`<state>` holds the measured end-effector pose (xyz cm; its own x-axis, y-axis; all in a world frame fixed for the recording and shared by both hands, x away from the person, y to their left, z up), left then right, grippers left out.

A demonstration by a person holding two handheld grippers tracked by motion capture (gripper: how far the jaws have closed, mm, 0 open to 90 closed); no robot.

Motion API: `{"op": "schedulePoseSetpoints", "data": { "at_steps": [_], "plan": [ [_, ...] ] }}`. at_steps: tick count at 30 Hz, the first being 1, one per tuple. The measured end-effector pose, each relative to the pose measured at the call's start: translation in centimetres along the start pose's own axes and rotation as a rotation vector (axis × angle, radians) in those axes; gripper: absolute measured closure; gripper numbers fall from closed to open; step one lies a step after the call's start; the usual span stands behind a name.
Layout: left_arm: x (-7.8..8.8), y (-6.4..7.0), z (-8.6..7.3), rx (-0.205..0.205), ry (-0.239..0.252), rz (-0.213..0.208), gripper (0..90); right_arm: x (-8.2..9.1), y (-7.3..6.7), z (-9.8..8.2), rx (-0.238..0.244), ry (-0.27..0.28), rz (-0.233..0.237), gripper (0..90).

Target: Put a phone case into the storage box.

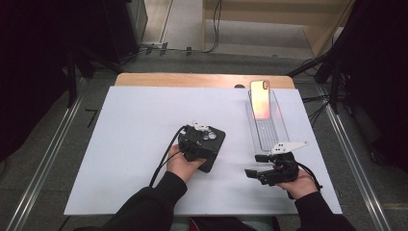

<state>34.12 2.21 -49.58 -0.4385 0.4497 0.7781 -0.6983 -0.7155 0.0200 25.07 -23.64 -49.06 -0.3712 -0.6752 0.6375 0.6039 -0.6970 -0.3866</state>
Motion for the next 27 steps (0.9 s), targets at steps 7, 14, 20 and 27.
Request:
{"op": "schedulePoseSetpoints", "data": {
  "at_steps": [7,14,20,27],
  "plan": [
    [-0.8,0.2,-0.4,-0.014,-0.027,0.014,6.5,0.0,0.0,0.0,-0.004,0.001,-0.004,22.0],
    [-1.3,0.4,-0.6,-0.024,-0.042,0.033,6.5,0.1,0.1,0.0,-0.004,0.000,-0.009,21.9],
    [-1.7,0.4,-1.0,-0.012,-0.048,0.028,6.5,0.0,0.1,0.0,-0.005,-0.002,-0.011,21.9],
    [-2.0,0.8,-1.2,-0.026,-0.049,0.042,6.4,0.0,0.1,0.0,-0.013,-0.009,-0.012,21.8]
  ]
}}
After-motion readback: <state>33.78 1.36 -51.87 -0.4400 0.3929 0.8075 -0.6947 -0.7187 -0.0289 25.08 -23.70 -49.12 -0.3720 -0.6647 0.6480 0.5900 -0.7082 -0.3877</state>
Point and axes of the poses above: each handheld gripper's, and its own axes: x roughly backward along the jaws, z roughly out of its top, y roughly to its right, the point moved 2 cm from there along -x, roughly forward along the jaws, and after that the axes turned 7 degrees about -x, right-handed, at the moved point
